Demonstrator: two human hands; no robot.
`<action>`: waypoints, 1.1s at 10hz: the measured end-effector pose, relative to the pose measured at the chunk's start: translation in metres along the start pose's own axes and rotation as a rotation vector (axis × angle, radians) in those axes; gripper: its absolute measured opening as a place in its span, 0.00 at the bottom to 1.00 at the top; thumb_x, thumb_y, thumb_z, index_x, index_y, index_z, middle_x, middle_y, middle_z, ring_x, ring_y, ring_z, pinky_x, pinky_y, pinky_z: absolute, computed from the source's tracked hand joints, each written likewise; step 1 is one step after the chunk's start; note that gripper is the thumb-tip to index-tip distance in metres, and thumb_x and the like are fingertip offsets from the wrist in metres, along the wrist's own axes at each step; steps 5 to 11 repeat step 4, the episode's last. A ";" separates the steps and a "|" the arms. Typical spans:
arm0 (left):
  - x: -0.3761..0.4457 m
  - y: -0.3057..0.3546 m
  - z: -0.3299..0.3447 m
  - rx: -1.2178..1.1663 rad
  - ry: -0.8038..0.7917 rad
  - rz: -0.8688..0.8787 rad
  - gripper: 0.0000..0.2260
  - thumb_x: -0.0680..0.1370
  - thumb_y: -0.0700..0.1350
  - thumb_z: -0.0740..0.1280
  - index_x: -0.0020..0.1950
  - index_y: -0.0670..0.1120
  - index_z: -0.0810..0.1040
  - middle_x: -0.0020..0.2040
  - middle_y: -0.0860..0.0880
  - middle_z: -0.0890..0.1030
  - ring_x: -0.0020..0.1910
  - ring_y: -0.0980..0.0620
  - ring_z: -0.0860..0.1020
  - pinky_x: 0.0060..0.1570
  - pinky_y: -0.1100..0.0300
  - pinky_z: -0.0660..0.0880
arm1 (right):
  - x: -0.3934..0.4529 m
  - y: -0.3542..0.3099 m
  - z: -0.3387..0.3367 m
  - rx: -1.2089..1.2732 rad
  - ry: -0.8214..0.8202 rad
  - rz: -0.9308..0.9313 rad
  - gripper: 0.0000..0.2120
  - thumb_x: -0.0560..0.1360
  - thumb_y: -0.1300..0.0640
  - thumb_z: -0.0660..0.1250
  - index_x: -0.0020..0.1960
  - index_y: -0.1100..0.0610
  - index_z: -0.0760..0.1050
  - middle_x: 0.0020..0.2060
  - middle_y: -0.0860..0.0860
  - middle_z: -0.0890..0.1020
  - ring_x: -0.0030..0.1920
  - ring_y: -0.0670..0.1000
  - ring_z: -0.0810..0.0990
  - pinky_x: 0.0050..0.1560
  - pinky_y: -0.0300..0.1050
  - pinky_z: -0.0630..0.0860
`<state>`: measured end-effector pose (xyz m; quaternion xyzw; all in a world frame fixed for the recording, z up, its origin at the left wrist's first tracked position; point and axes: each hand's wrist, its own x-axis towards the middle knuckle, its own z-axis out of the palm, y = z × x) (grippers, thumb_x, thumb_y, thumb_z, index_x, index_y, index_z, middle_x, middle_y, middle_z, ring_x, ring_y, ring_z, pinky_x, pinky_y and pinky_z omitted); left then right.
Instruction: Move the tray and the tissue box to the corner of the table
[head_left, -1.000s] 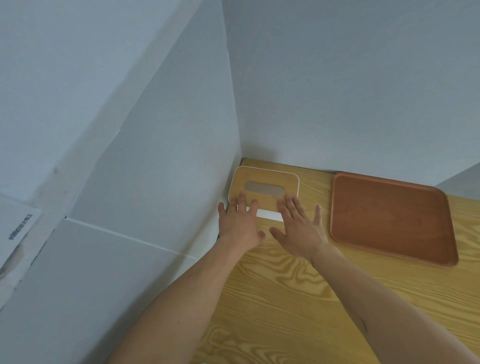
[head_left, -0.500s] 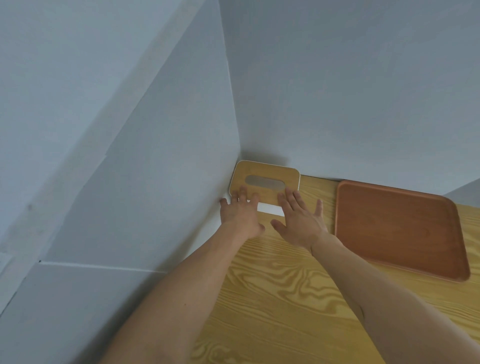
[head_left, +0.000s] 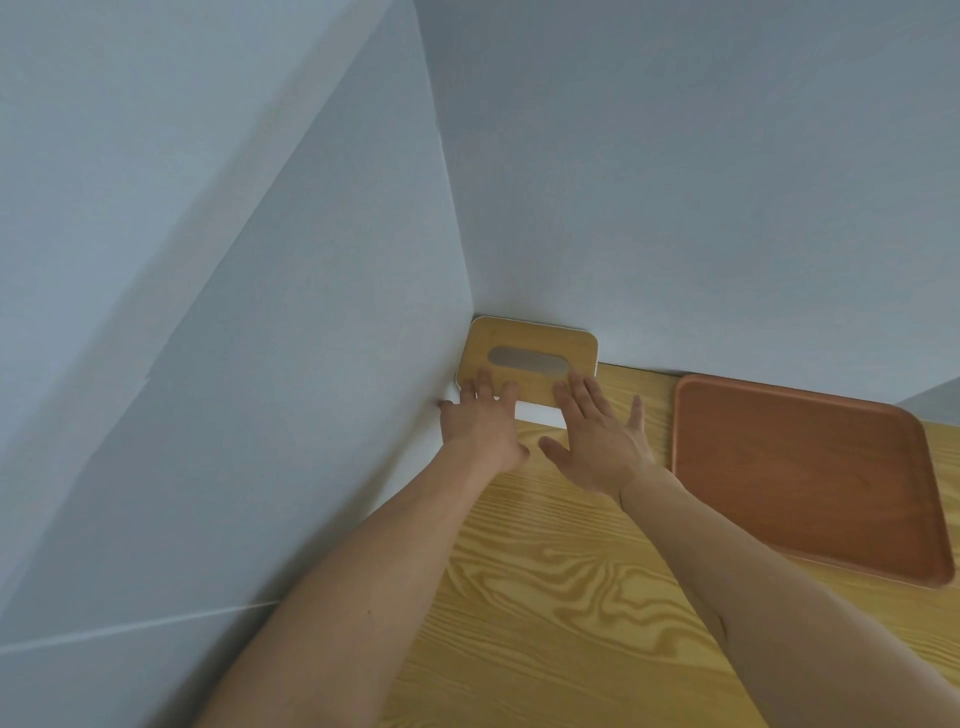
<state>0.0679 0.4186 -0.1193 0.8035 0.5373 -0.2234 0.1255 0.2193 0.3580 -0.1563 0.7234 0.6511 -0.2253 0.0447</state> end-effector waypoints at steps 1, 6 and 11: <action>0.002 0.000 0.001 -0.012 -0.001 -0.001 0.38 0.75 0.59 0.68 0.79 0.52 0.52 0.82 0.44 0.45 0.80 0.42 0.51 0.68 0.41 0.67 | 0.000 0.001 -0.003 -0.007 -0.014 0.002 0.39 0.80 0.36 0.53 0.82 0.51 0.40 0.82 0.48 0.38 0.80 0.48 0.36 0.75 0.72 0.41; -0.010 -0.008 0.001 -0.129 0.104 0.025 0.34 0.77 0.58 0.64 0.79 0.51 0.55 0.81 0.46 0.53 0.78 0.43 0.58 0.65 0.43 0.71 | -0.020 0.008 -0.015 0.018 0.094 -0.046 0.33 0.82 0.41 0.56 0.81 0.51 0.49 0.83 0.51 0.46 0.81 0.53 0.43 0.78 0.63 0.50; -0.010 -0.008 0.001 -0.129 0.104 0.025 0.34 0.77 0.58 0.64 0.79 0.51 0.55 0.81 0.46 0.53 0.78 0.43 0.58 0.65 0.43 0.71 | -0.020 0.008 -0.015 0.018 0.094 -0.046 0.33 0.82 0.41 0.56 0.81 0.51 0.49 0.83 0.51 0.46 0.81 0.53 0.43 0.78 0.63 0.50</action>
